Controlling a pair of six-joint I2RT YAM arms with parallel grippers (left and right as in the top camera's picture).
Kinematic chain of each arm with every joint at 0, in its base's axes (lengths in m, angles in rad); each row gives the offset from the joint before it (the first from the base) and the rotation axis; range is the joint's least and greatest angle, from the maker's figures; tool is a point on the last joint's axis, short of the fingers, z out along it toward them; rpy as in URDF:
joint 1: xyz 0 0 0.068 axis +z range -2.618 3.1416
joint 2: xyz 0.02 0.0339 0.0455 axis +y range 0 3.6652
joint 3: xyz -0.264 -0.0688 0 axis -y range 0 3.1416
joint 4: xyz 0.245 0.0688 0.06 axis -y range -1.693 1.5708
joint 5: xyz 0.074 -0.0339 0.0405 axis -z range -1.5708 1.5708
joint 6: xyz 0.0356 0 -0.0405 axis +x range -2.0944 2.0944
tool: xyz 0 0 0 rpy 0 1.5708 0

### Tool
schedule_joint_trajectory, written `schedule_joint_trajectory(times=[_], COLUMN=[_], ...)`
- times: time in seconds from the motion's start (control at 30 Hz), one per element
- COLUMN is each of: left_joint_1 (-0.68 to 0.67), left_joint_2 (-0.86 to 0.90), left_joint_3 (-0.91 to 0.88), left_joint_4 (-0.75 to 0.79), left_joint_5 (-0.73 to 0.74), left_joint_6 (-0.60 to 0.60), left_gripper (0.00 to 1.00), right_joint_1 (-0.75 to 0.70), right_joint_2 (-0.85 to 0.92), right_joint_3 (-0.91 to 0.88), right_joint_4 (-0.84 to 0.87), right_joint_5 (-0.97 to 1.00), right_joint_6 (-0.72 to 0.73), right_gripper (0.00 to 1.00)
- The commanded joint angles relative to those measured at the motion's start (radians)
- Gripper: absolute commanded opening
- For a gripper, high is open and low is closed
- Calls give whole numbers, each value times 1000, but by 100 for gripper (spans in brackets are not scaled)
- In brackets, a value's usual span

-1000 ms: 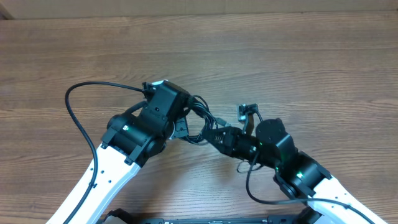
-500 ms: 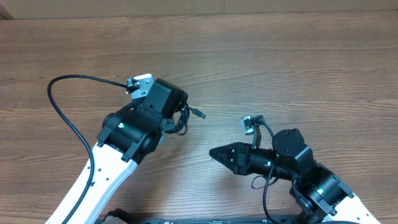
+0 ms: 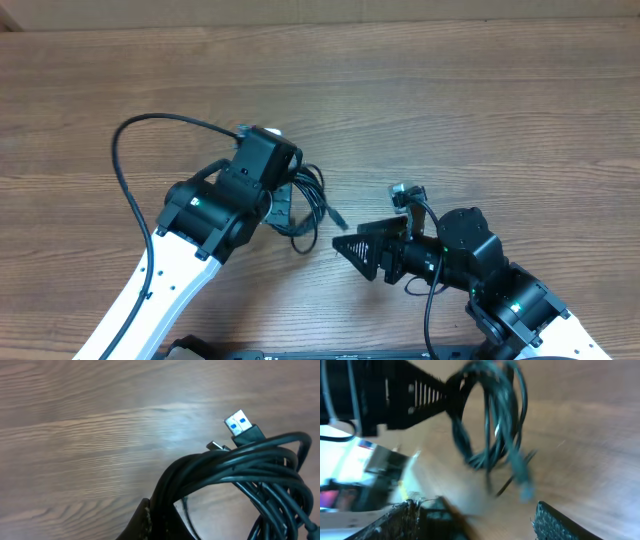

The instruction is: Untangle cables

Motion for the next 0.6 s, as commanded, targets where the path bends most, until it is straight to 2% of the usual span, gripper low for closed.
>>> schedule_joint_trajectory(times=[0.0, 0.2, 0.3, 0.57], left_joint_1=[3, 3, 3, 3], left_joint_2=[-13, -13, -13, -11], left_joint_3=[10, 10, 10, 10], left_joint_4=[12, 26, 37, 59], left_joint_5=[185, 223, 247, 255], left_joint_6=[173, 184, 183, 154], left_gripper=[4, 4, 4, 4], right_joint_1=[-2, -1, -2, -2], right_joint_2=[0, 21, 29, 30], right_joint_3=[8, 8, 8, 8], right_joint_4=[4, -2, 0, 44], right_joint_5=[114, 145, 85, -120], right_joint_6=[-124, -108, -105, 41], right_gripper=[72, 48, 40, 10])
